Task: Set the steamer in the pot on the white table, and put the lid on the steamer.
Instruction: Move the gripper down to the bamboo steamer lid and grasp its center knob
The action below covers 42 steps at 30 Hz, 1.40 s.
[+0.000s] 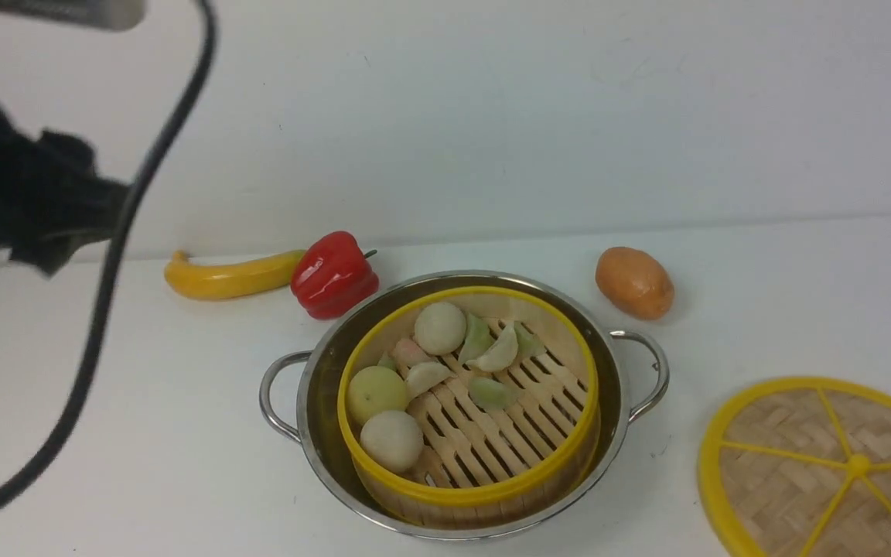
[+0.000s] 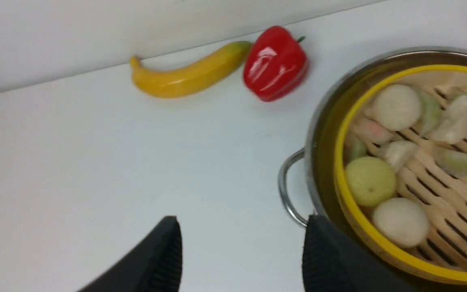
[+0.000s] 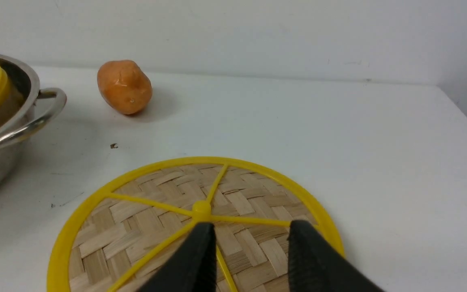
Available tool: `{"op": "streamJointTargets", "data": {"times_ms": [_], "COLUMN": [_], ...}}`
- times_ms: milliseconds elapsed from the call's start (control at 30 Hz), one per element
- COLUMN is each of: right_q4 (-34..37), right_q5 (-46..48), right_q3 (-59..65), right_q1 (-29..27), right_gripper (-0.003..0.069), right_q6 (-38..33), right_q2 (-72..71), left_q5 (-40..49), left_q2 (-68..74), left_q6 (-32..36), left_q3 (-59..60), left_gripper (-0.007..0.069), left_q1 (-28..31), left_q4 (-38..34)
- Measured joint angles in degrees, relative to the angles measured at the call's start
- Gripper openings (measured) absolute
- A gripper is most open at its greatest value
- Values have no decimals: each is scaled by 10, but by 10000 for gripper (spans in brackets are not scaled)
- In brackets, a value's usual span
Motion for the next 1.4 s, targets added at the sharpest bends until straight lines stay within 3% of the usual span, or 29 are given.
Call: {"op": "streamJointTargets", "data": {"times_ms": [200,400,633,1400], "right_q4": [0,0,0,0], "right_q5": [0,0,0,0], "right_q3": [0,0,0,0], "right_q1": [0,0,0,0], "right_gripper": [241,241,241,241], "right_q6": [0,0,0,0], "right_q2": [0,0,0,0], "left_q5": [-233,-340,-350,-322], "left_q2": [-147,-330,-459,-612], "left_q6": [100,118,121,106], "left_q3": [286,513,612,700], "left_gripper": [379,379,379,379], "left_q1": [139,180,180,186], "left_q4": [-108,-144,-140,-107]}}
